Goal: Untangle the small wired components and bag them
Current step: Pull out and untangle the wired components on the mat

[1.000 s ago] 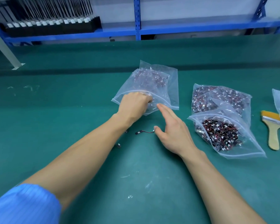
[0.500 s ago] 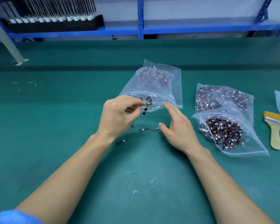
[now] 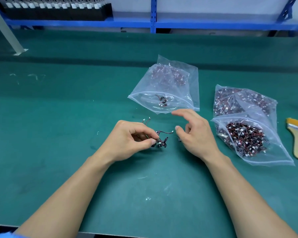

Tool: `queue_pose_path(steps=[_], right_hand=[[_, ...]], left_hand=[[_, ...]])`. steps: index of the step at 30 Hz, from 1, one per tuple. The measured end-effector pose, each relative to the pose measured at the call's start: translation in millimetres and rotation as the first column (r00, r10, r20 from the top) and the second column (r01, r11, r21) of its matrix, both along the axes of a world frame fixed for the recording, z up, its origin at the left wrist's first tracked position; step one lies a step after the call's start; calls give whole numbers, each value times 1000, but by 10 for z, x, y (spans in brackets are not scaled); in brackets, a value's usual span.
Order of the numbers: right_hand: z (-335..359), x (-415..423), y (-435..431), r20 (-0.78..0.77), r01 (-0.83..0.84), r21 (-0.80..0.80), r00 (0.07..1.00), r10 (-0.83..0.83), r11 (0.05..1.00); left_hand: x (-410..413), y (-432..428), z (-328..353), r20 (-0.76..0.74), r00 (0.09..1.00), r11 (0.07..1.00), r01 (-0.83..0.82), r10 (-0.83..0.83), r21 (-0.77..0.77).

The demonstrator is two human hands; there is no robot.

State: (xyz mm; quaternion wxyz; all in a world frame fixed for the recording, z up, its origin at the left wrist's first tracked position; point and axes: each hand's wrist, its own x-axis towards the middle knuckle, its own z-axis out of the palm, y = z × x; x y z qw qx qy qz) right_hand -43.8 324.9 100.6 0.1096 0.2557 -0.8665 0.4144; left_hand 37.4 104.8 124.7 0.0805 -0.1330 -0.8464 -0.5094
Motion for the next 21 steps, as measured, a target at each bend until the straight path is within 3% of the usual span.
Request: queue_pose_path(steps=[3,7,10,17,21], right_hand=[[63,58,8,32,-128,-46,991,129,991],[116,158,-12,160,-377,-35,912,377,926],[105,208,-101,178,-378,49,914,364,925],[92,209,-93,195,-362,37,917,348,932],[147,221,-49,332,-413,28,863,381,910]], left_hand=[[-1,-21,-44,21,1000,1000,-6,6,3],[-8,-42,-68,17,1000,1000,4,-5,28],[-5,-47,-76,10,1000,999,29,-30,20],[-2,-73,-98,78,994,993,64,-72,98],[-14,-184,-69,74,996,986,-58,47,157]])
